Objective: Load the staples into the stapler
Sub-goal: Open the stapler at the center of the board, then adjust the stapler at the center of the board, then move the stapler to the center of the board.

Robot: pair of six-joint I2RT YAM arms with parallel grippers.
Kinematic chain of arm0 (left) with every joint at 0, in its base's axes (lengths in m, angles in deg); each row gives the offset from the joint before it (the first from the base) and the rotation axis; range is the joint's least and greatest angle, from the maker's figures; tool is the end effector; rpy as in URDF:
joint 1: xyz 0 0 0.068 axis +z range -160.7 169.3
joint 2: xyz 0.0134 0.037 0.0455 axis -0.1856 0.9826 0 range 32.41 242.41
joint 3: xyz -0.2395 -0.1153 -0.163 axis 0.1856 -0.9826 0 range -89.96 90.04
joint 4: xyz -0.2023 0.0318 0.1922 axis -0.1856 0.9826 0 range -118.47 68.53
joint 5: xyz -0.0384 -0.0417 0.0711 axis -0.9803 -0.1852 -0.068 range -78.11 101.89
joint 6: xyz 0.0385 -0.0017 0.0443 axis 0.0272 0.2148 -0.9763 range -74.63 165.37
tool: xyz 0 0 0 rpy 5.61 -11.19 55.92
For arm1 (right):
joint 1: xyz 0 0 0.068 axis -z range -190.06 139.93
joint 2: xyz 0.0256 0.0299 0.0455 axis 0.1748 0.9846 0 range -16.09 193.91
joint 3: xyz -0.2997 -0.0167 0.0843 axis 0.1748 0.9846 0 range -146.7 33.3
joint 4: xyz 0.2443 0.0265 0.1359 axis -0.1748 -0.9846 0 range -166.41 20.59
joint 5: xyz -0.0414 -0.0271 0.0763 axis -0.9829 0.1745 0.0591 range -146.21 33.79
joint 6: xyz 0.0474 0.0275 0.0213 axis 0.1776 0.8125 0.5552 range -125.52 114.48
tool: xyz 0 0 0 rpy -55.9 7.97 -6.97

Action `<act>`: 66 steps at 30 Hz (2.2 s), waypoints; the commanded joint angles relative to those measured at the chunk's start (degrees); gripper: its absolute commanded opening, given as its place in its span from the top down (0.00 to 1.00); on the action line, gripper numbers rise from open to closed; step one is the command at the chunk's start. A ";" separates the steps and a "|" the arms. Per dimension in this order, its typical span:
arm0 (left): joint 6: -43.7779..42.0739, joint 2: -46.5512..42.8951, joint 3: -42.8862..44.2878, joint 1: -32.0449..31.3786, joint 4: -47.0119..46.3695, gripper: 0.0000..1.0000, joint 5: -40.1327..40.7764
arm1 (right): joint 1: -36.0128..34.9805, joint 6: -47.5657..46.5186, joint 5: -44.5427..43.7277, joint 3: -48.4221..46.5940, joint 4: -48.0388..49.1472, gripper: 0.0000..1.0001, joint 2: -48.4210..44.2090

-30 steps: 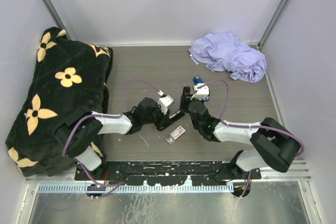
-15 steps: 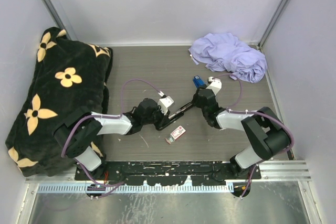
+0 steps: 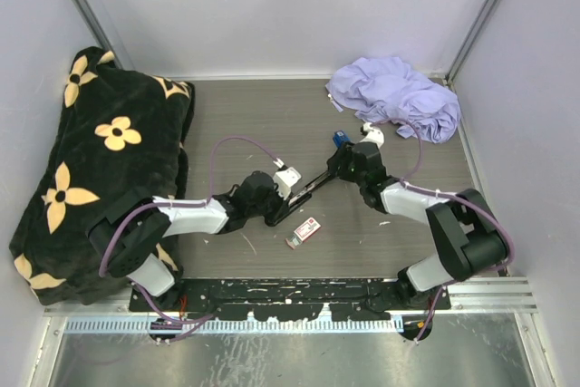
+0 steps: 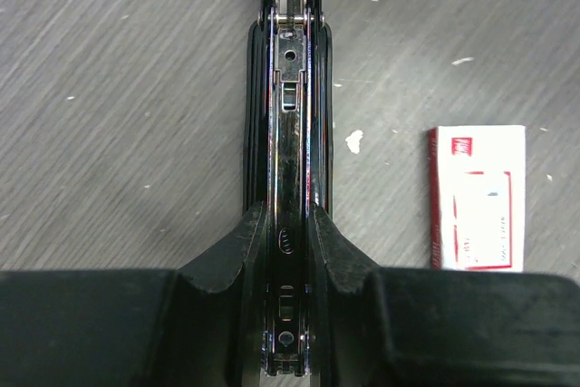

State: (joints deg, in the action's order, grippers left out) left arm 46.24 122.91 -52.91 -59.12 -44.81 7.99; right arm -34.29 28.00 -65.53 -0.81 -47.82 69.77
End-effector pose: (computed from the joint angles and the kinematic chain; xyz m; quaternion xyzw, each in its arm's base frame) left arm 0.2115 -0.2429 0.1698 0.3746 0.8128 -0.2133 0.3919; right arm 0.2855 0.1208 0.1870 0.1104 0.8578 0.1783 0.4693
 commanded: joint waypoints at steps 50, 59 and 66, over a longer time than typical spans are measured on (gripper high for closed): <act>29.72 -4.87 4.29 6.99 13.28 0.24 -11.56 | 9.99 -21.80 7.80 -24.32 -34.59 0.31 1.39; 27.68 -10.89 2.78 7.07 16.35 0.19 -1.82 | 9.99 -25.66 5.37 -27.20 -35.80 0.30 5.96; 26.65 -22.63 -1.26 11.39 16.81 0.15 1.33 | 10.04 -29.24 7.25 -30.81 -37.06 0.43 11.68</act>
State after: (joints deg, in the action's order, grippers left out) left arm 74.39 106.82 -52.88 -49.74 -27.23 6.17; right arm -24.46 1.69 -58.71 -28.39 -85.07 80.02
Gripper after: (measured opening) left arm 0.838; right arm 0.603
